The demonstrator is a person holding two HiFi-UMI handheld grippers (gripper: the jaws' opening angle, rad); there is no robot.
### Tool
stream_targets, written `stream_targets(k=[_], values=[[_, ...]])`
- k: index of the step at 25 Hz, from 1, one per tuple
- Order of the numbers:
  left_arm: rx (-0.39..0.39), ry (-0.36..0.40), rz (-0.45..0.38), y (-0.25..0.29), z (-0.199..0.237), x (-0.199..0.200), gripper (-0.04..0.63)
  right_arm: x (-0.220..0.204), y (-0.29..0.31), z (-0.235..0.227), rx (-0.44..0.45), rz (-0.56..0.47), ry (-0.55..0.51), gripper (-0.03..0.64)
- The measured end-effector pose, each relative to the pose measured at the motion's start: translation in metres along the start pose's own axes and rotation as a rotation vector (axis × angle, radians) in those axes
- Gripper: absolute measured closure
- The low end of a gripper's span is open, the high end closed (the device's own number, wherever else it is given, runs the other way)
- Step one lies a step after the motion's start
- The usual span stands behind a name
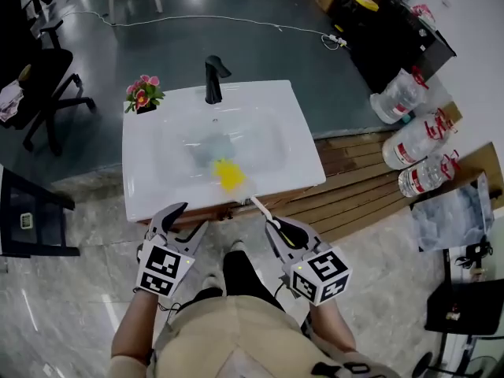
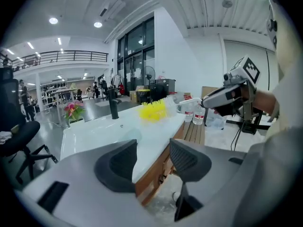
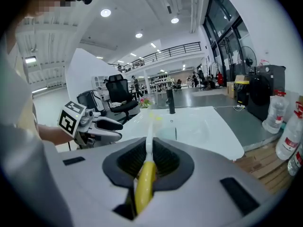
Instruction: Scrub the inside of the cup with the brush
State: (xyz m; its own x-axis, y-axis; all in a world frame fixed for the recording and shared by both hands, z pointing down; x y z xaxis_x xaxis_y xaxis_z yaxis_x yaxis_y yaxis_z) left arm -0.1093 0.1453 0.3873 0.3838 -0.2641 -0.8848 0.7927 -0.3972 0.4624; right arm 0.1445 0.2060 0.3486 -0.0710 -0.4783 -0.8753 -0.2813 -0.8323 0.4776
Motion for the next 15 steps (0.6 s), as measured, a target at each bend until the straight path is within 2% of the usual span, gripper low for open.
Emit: stream_targets(k=[5, 9, 15], values=[[-0.012, 0.053, 0.092, 0.043, 0.029, 0.021, 0.385, 0.019, 0.03, -0.042, -0.024, 0.029, -0.071, 0.566], [-0.001, 0.07, 0.156, 0.076, 0.051, 0.031, 0.385, 0.027, 0.051, -0.072, -0.009, 0.036, -0.076, 0.566], [-0.029, 0.132, 0.315, 0.13, 0.071, 0.037, 0.377, 0.029, 0.08, -0.11, 0.024, 0.072, -0.073, 0.566]])
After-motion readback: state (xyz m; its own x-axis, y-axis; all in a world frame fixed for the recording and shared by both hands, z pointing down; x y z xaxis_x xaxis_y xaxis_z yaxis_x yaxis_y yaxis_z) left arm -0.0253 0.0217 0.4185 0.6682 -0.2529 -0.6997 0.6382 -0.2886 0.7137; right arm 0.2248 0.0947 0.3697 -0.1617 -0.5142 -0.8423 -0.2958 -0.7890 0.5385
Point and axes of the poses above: the fingertips, and each gripper's own axes: y forward along the fingers, z to its left, x out of its top, the point moved 10 cm from there along -y, backward along the fingers, and after that the axes turned 13 degrees about -x, right-handed, at the moved point
